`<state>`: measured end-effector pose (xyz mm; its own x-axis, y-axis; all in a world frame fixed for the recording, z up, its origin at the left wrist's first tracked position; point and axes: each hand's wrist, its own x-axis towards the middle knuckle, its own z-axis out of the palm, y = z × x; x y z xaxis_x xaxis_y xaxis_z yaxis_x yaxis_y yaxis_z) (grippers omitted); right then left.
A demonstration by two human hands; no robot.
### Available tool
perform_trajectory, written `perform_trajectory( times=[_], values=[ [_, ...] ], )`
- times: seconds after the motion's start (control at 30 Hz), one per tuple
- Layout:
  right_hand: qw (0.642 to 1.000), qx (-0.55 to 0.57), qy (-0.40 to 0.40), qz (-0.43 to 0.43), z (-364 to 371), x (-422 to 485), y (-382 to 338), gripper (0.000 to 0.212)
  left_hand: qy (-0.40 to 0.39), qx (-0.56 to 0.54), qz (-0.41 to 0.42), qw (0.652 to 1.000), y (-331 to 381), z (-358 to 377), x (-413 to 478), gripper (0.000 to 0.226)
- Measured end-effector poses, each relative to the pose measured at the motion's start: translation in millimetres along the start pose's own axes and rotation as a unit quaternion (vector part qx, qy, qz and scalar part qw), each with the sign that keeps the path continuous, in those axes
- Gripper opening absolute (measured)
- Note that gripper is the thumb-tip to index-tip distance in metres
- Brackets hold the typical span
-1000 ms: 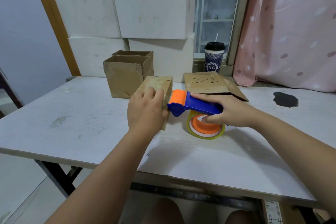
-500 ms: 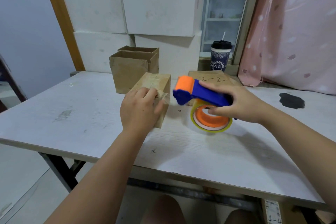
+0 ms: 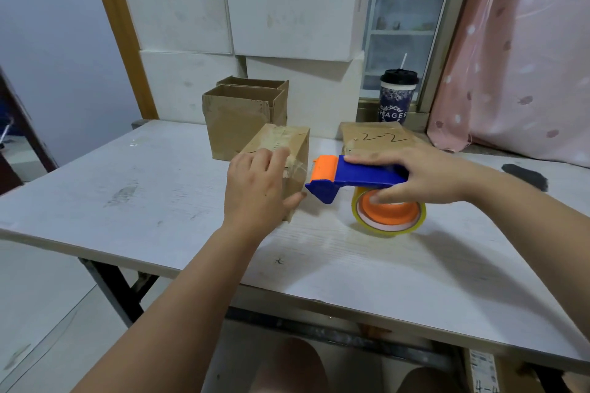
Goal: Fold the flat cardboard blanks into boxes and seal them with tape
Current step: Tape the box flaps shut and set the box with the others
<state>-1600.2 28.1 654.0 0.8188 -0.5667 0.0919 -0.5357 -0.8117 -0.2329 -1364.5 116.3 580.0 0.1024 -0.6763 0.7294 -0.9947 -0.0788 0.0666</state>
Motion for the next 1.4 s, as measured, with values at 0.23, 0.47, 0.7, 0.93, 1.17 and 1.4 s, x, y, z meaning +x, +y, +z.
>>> perform_trajectory(
  times=[0.23,0.47,0.7,0.93,1.17,1.4],
  values=[
    [0.991,-0.092,-0.073,0.059,-39,25,-33,0.058,0.0,-0.003,0.003,1.0,3,2,1,0.035],
    [0.978,-0.13,-0.144,0.074,-48,52,-60,0.055,-0.019,0.016,-0.018,1.0,14,3,0,0.043],
    [0.966,-0.163,-0.175,0.097,-55,75,-82,0.047,0.006,-0.032,-0.037,0.999,17,7,1,0.037],
    [0.948,-0.173,-0.218,0.155,-63,94,-92,0.049,0.01,-0.078,-0.037,0.996,14,6,0,0.045],
    [0.944,-0.083,-0.256,0.19,-70,103,-79,0.048,0.009,-0.105,-0.035,0.994,12,6,2,0.044],
    [0.929,0.114,-0.263,0.234,-53,95,-34,0.048,-0.025,-0.097,0.012,0.995,1,1,4,0.042]
  ],
)
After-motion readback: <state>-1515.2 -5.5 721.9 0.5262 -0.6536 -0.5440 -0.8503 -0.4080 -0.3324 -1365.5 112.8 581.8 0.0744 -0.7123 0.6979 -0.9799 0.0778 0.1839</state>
